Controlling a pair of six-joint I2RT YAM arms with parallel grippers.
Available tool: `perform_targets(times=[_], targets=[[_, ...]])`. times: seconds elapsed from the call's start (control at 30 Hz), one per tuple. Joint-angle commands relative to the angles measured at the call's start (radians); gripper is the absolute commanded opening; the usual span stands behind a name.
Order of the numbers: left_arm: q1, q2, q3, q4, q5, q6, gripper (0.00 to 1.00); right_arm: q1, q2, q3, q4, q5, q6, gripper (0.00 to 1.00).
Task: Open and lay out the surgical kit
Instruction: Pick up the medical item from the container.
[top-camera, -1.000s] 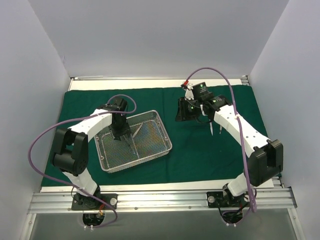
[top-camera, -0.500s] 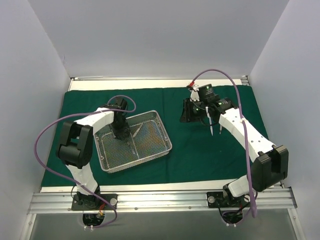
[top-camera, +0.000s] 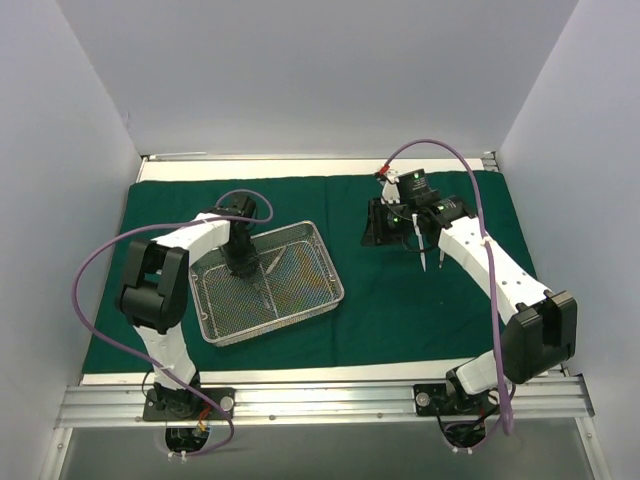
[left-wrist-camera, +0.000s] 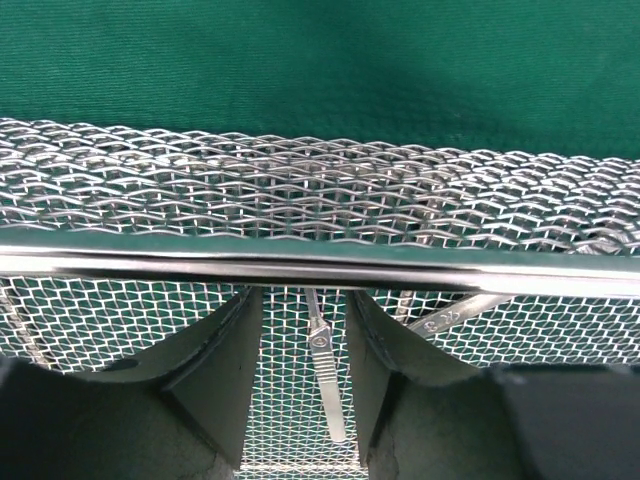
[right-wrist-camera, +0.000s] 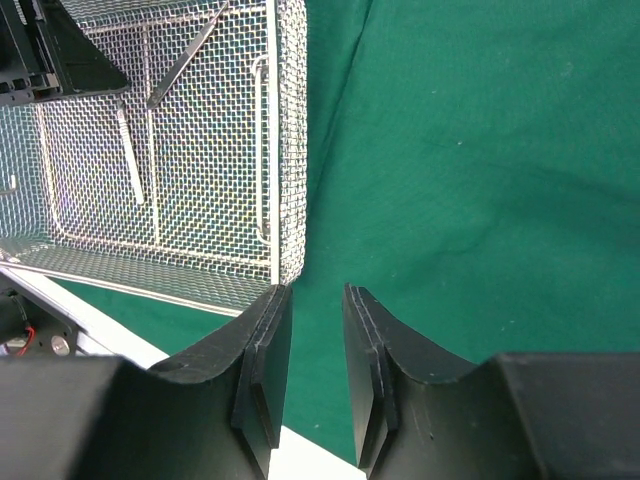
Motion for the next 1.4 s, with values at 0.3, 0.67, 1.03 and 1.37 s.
perform_targets(times=[0.3, 0.67, 1.03, 1.37], targets=[[-0.026, 0.177, -0.125, 0.157, 0.039, -0.078, 0.12, -0.010, -0.061, 0.048, -0.038, 0.018, -0.038, 0.27], [-0.026, 0.021, -0.116, 0.105, 0.002, -0.045, 0.02, -0.010, -0.092, 0.016, -0.022, 0.029, -0.026, 0.26], [-0.026, -0.180, -0.093, 0.025, 0.011, -0.011, 0.02, -0.005, -0.071, 0.029, -0.008, 0.014, -0.012, 0.26], [-0.026, -0.354, 0.028, -0.096, 0.054, 0.052, 0.02, 0.016, -0.029, 0.045, 0.018, -0.006, 0.015, 0.24]])
